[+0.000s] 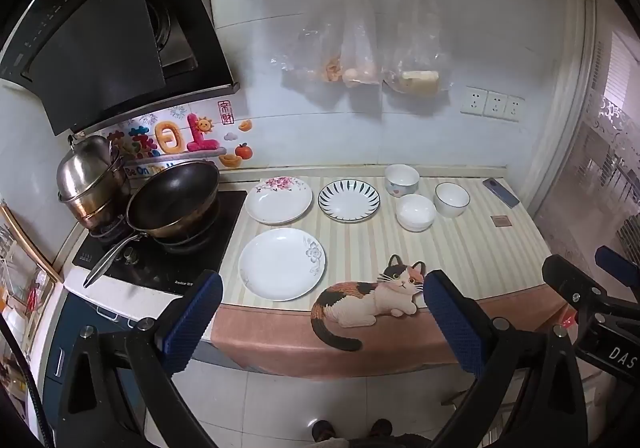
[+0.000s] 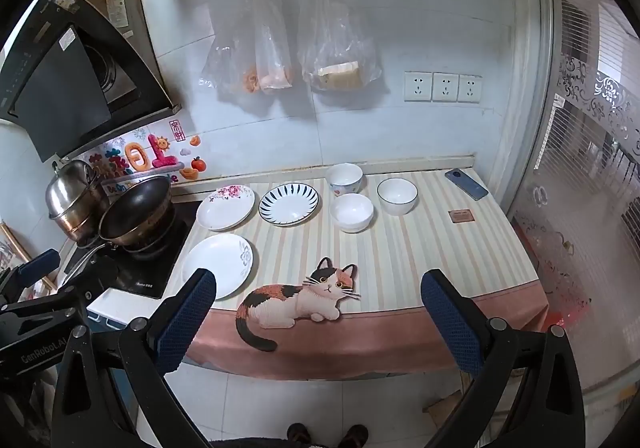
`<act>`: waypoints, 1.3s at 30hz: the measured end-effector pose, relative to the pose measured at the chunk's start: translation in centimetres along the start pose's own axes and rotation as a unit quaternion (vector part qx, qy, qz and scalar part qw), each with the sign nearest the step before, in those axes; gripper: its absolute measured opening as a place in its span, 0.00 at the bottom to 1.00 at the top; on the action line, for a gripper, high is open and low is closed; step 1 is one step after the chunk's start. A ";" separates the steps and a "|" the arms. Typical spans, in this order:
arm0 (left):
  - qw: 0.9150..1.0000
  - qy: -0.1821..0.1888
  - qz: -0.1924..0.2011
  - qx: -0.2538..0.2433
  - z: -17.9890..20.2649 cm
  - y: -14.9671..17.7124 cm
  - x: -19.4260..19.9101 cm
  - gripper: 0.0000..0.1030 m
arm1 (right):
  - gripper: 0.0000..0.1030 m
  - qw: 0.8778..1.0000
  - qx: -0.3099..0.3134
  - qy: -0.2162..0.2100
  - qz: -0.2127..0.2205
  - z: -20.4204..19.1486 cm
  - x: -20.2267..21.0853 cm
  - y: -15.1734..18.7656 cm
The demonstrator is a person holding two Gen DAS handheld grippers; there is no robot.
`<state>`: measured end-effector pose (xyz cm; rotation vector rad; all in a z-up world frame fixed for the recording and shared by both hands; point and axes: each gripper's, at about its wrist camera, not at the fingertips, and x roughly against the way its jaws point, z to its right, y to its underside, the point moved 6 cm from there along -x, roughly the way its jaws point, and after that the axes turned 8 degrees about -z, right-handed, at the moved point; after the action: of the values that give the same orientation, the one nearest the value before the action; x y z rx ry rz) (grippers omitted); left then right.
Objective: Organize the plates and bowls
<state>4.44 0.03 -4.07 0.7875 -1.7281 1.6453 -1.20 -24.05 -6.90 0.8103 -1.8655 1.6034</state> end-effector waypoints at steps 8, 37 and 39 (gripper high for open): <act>1.000 0.002 0.004 -0.001 0.6 -0.1 -0.4 1.00 | 1.00 1.000 0.001 0.007 -0.001 0.5 0.2 0.0; 1.000 -0.003 0.009 0.001 0.5 -0.8 0.9 1.00 | 1.00 1.000 0.006 0.009 0.009 0.0 1.3 -0.2; 1.000 -0.003 0.011 -0.001 0.6 -0.2 0.7 1.00 | 1.00 1.000 0.007 0.010 0.009 -0.1 1.3 -0.2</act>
<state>4.14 -0.62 -3.39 0.7774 -1.7473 1.6574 -1.96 -24.06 -5.77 0.7830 -1.8554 1.6310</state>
